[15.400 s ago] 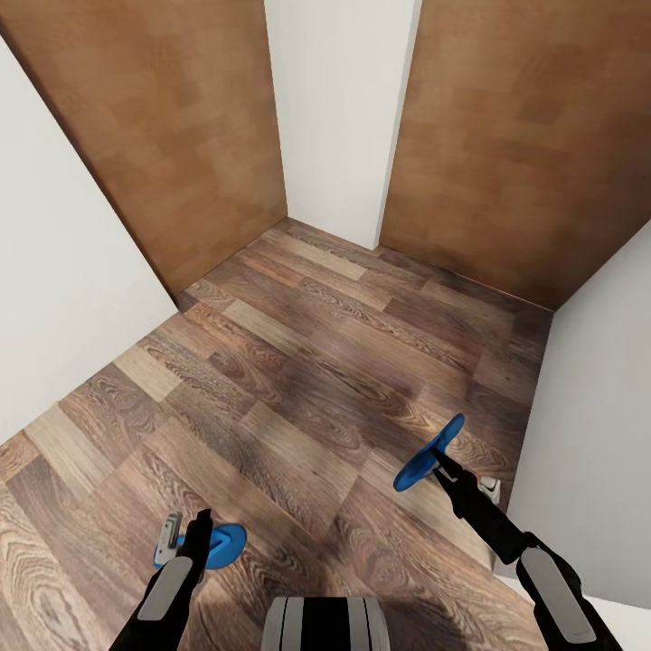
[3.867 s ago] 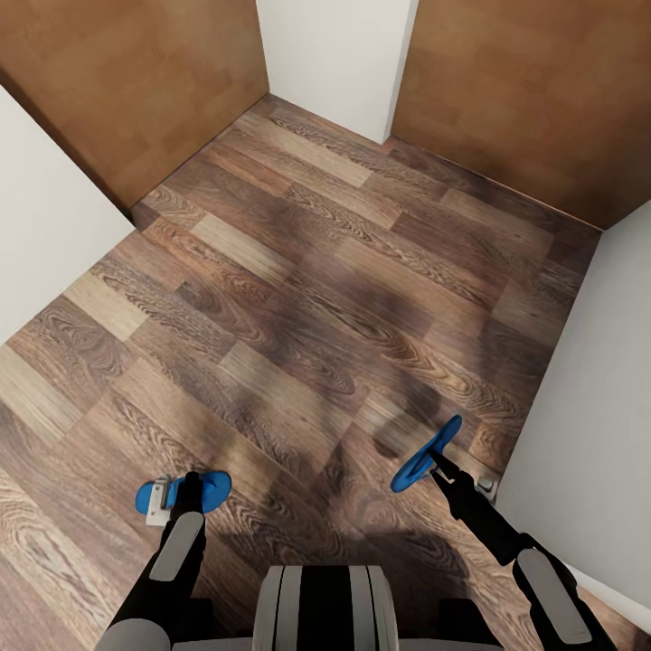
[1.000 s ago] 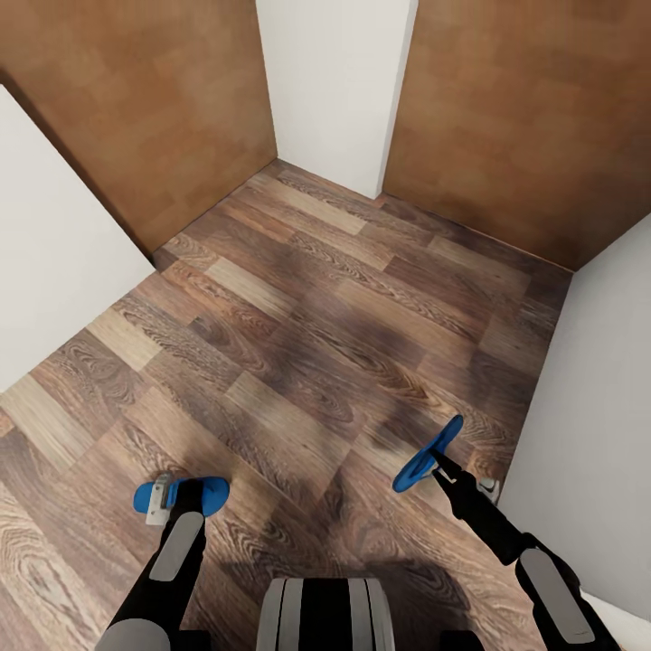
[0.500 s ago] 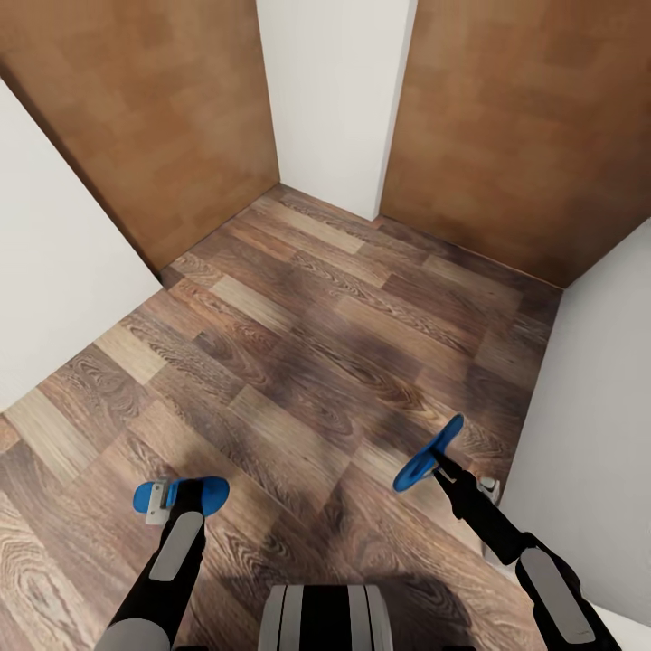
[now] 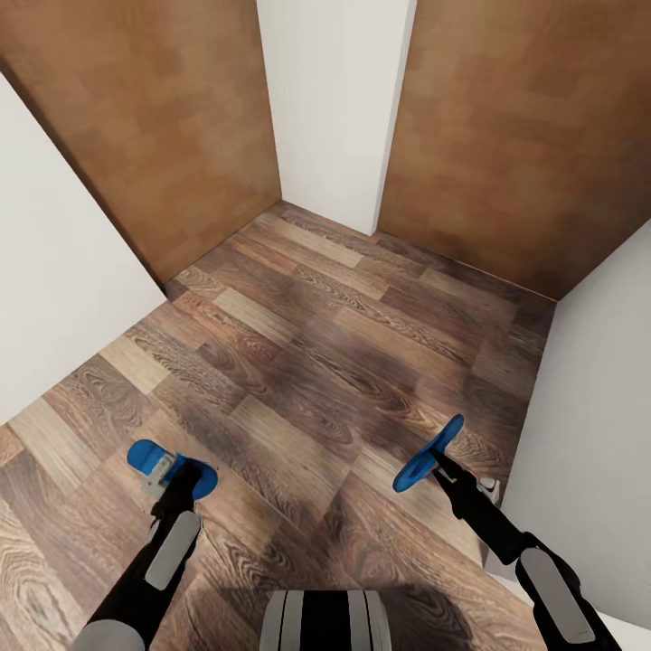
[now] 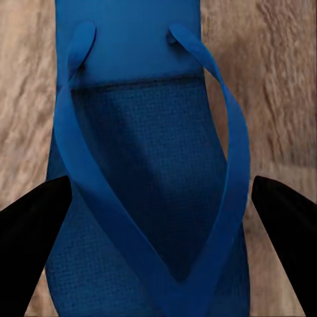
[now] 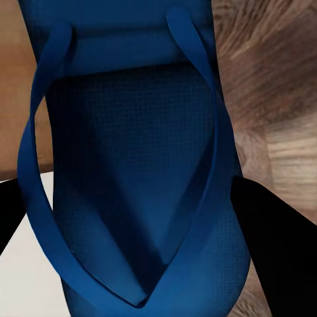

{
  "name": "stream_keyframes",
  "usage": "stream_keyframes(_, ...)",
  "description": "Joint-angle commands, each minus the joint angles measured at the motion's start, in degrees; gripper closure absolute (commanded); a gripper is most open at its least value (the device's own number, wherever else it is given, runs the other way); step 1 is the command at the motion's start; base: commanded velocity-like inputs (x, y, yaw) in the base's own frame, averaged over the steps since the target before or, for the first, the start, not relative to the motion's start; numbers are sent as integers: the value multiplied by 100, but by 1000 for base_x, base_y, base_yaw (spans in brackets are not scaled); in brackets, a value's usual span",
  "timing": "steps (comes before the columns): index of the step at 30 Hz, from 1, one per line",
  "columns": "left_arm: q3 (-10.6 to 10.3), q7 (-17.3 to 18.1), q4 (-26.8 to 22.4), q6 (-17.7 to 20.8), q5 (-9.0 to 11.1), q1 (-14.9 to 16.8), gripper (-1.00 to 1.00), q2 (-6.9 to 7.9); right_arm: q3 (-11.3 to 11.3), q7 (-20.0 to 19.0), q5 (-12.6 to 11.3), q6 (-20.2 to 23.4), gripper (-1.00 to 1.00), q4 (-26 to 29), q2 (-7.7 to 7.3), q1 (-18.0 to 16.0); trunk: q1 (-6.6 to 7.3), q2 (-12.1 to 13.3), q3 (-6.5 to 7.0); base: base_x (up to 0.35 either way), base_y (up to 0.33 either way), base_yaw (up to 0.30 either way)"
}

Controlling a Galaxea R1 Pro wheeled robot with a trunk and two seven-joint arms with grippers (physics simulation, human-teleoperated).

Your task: In the bedroom, move the book from the bed onto either nightstand, and place the two sandals side by side next to the bed.

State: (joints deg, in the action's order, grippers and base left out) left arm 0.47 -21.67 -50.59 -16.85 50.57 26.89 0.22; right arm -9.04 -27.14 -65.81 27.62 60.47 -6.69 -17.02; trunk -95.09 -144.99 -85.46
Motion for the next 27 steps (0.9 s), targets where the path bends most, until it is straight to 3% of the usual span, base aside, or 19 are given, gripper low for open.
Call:
stream_keyframes(1,-28,-13,-3,18,-76,-8,100,51,-10,-2,-46,50,100,-1,1,-1,1,-1,-3,0,0,0)
stream_keyframes(4,-62,-16,4,429,-665,-38,100,340,-10,-2,-46,50,100,-1,1,1,1,-1,-3,0,0,0)
stream_keyframes(6,-65,-20,2,912,-835,-46,100,569,-10,-2,-46,50,100,-1,1,0,1,-1,-3,0,0,0)
stream_keyframes(11,-36,-7,-91,2892,-887,-51,100,1501,-10,-2,-46,43,100,-1,8,0,1,-1,-3,0,0,0)
stream_keyframes(14,32,153,-279,3479,-827,-52,100,1773,-9,-2,-46,42,100,-1,9,2,1,-1,-3,0,0,0)
stream_keyframes(17,228,374,-357,3776,-776,-52,100,1872,-5,0,-46,36,100,-1,13,2,1,-1,-3,0,0,0)
stream_keyframes(21,666,834,-402,4295,-747,-52,100,1907,-6,0,-46,32,100,-1,18,-2,1,-1,-3,0,0,0)
stream_keyframes(24,856,1735,-409,4475,-749,-52,100,1910,-3,-1,-40,26,100,-1,25,-1,1,-1,-3,0,0,0)
stream_keyframes(27,822,2921,-411,4603,-790,-52,100,1907,-6,-2,-38,25,100,-2,32,0,1,-1,-3,0,0,0)
